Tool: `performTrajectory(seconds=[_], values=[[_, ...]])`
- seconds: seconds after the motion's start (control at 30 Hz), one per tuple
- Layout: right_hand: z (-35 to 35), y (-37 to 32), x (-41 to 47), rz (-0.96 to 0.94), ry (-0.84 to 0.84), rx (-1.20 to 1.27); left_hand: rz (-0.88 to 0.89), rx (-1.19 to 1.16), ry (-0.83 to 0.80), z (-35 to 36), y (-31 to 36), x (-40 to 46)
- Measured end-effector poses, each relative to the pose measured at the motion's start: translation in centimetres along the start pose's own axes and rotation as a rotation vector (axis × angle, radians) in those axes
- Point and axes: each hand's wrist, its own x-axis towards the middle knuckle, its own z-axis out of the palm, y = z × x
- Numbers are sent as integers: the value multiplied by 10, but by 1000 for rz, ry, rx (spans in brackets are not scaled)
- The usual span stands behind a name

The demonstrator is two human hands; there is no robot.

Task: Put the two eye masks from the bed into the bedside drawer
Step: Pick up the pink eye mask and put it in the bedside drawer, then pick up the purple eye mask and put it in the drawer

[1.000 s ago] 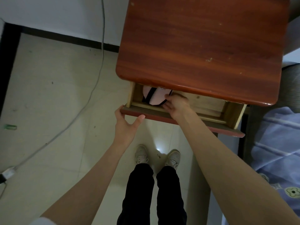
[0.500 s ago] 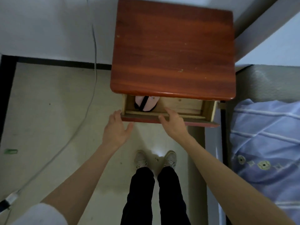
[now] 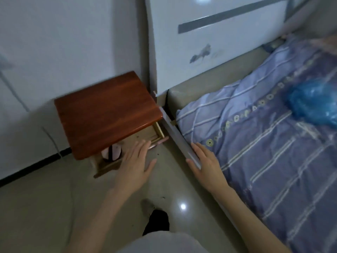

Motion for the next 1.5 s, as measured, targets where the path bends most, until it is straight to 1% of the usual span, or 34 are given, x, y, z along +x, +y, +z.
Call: performTrajectory(seconds=[0.07,0.2,0.33,0.53,0.67,0.8,0.97,1.13,1.23,1.3,1.5], values=[[-21,26,-36,60,88,4,94,0,-25,12,40,-1],[-52,82,-131,234,243,31,315,49,-155,46,128,-27],[-67,135,-249,393,366,44,547,105,-240,88,216,-84],[-75,202,-430,677,544,69,855,113,-366,159,328,-177],[-78,242,-522,878,652,91,980,95,-495,207,397,-225],[-76,283,-587,1020,717,125,1119,137,-619,256,461,-259],[-83,353,-648,1148,756,136,1213,187,-736,329,541,-287],[-116,448,-699,1231,753,158,1251,186,-827,412,634,-302],[-139,504,-727,1257,725,152,1291,182,-824,455,695,-311],[-152,539,-744,1277,738,142,1321,200,-831,479,734,-319],[-161,632,-792,1304,703,170,1357,301,-890,554,812,-342]])
